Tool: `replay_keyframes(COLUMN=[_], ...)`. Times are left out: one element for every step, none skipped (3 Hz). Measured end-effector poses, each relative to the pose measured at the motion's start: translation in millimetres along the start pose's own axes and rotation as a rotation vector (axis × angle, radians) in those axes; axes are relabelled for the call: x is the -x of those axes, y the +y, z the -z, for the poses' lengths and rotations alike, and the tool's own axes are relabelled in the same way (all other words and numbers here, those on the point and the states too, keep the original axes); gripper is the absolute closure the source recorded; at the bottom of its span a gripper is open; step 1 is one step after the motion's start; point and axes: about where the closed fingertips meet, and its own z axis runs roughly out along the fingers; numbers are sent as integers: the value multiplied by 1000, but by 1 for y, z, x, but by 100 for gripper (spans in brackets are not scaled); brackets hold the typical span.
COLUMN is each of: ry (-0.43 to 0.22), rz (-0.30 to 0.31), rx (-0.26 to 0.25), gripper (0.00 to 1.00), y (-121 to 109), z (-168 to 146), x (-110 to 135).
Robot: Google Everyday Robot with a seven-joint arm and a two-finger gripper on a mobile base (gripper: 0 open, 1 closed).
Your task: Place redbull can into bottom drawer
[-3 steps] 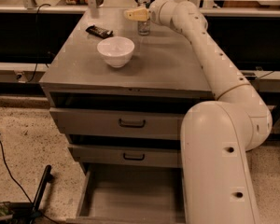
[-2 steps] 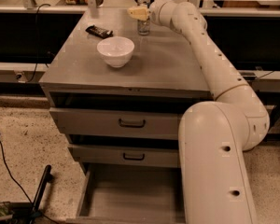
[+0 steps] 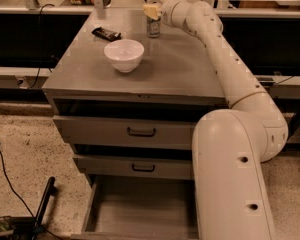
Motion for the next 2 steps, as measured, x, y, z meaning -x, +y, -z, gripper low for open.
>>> replay_keyframes(ry=[-48, -155], rz=[-17, -24], rx=[40, 128], gripper=[95, 100], y=[5, 18], z=[13, 47], x=[28, 93])
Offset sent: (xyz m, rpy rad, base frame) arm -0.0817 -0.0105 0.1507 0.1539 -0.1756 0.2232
